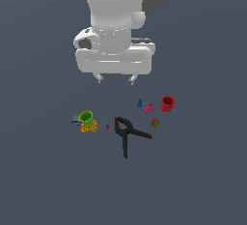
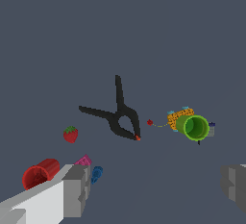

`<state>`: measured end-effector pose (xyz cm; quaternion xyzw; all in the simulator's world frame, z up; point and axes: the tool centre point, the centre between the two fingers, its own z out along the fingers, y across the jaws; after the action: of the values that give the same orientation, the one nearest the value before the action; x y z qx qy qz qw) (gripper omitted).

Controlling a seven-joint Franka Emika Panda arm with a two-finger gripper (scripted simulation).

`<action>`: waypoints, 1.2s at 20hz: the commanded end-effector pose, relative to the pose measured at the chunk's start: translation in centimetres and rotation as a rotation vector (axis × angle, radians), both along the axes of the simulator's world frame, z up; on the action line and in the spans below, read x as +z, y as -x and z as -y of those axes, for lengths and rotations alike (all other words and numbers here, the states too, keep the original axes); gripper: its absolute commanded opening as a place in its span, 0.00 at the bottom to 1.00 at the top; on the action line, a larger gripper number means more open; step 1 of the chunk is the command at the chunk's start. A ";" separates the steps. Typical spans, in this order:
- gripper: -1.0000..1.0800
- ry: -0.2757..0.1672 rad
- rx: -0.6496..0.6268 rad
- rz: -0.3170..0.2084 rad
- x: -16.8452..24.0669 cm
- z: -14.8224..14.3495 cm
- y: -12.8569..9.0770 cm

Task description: Pick up a designated object from a clutter of objects.

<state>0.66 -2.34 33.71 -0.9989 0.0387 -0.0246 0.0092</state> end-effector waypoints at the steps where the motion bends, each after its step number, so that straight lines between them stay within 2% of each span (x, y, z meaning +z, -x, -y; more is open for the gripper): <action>1: 0.96 0.000 -0.003 -0.001 -0.2 -0.2 -0.1; 12: 0.96 0.005 -0.075 -0.010 -4.2 -3.0 -1.0; 24: 0.96 0.011 -0.229 -0.027 -13.2 -9.4 -1.4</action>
<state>2.17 6.20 21.74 -0.9898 0.1419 -0.0131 0.0007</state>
